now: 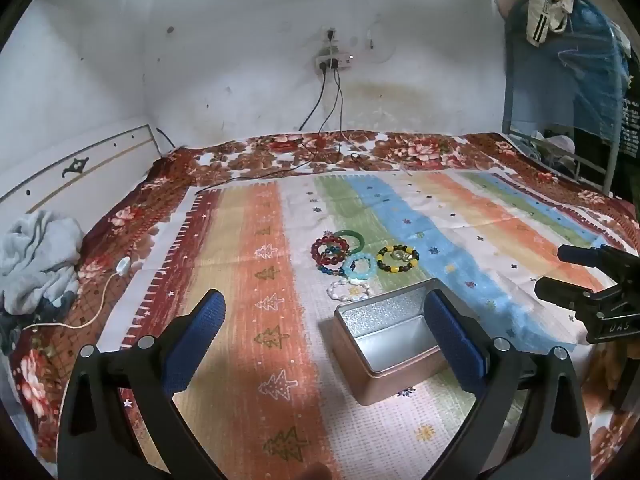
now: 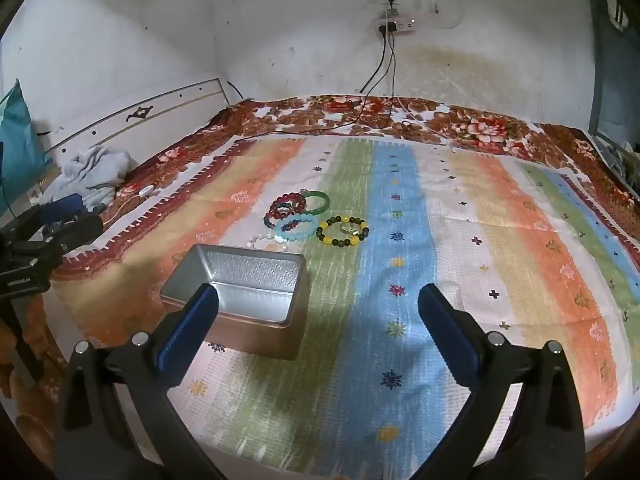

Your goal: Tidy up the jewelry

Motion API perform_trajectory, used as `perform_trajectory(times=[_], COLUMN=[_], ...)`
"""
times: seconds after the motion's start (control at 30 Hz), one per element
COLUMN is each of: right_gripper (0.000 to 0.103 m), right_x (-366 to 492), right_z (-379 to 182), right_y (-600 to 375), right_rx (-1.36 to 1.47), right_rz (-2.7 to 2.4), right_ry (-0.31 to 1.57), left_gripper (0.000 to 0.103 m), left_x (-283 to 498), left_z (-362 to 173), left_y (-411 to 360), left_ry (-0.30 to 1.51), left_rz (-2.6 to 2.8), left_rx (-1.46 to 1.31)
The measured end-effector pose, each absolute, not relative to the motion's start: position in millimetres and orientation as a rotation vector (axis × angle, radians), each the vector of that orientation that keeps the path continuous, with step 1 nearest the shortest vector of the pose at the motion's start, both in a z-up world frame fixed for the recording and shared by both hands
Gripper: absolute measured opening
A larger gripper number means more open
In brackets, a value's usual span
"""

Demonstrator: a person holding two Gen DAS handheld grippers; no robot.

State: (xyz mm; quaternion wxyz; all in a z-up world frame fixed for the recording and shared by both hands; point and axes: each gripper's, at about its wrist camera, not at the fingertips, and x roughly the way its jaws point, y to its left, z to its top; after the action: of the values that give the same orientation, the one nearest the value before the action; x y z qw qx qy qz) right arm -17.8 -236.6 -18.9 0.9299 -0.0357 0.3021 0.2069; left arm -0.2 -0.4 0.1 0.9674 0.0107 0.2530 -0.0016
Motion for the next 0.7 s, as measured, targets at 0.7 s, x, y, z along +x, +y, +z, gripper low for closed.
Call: perform_trajectory(times=[0.7], right_gripper=[0.098], right_x=[-15.9], right_z=[-21.8], right_y=[-237.8], right_rx=[-0.066], right_rz=[0.427], right_ry=[0.621], left_gripper=[0.098], left_x=[-1.2], left_z=[-3.9], left_y=[4.2], left_ry=[0.529], left_rz=[-0.005], left_rx=[0.015])
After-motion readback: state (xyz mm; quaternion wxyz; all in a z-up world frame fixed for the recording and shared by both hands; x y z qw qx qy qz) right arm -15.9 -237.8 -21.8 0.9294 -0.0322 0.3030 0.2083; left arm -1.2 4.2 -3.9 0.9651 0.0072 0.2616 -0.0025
